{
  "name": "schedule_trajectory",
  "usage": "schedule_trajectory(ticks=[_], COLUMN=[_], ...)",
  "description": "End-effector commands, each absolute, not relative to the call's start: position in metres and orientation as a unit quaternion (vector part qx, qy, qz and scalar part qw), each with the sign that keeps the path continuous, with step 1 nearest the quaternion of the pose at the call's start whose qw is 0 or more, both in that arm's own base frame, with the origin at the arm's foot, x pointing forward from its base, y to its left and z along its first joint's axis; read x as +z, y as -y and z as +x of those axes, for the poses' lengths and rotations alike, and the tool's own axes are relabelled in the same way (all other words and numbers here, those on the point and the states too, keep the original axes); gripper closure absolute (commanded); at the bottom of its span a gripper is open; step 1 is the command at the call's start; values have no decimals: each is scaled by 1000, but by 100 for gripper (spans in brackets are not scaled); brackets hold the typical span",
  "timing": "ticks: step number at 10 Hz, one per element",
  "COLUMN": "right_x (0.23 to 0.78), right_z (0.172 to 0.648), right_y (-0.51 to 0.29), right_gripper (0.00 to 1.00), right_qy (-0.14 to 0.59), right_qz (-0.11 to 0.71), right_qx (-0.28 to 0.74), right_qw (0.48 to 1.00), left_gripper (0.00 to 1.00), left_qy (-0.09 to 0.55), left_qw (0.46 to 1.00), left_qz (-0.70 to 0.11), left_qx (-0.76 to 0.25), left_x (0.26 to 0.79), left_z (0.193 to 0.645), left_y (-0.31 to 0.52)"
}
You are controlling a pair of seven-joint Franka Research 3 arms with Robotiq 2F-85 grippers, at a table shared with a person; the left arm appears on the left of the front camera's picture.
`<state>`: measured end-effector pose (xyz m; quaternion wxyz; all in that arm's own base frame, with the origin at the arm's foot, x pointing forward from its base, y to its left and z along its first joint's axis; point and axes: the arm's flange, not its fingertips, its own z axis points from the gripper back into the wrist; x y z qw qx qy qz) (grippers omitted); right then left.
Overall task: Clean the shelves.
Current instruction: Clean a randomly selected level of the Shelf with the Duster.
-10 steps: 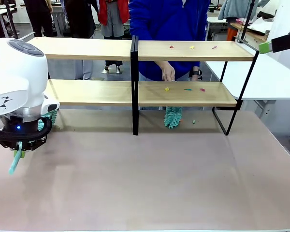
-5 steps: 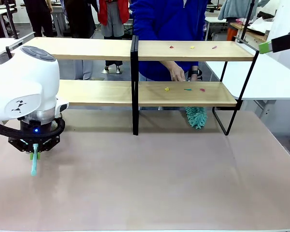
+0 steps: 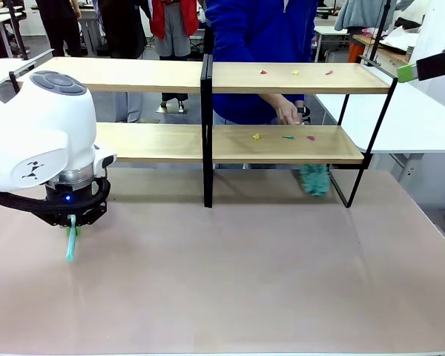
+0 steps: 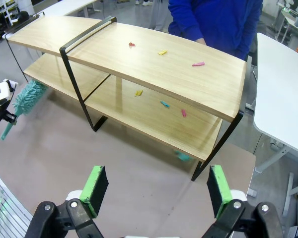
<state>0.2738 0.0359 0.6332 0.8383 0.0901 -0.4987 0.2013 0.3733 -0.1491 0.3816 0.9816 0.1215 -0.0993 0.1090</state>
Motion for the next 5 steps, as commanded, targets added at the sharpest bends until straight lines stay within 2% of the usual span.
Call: schedule_trajectory(ticks=[1, 5], right_x=[634, 634], right_z=[274, 274], right_y=[-36, -36], right_gripper=[0, 0], right_qy=[499, 499], right_qz=[94, 94], right_qx=[202, 202], right_qw=[838, 838], left_gripper=[88, 88], left_qy=[118, 82], left_qw=[990, 990], left_qz=[71, 44], left_qx=[28, -105], left_x=[384, 397], left_z=[361, 346], left_y=[133, 122])
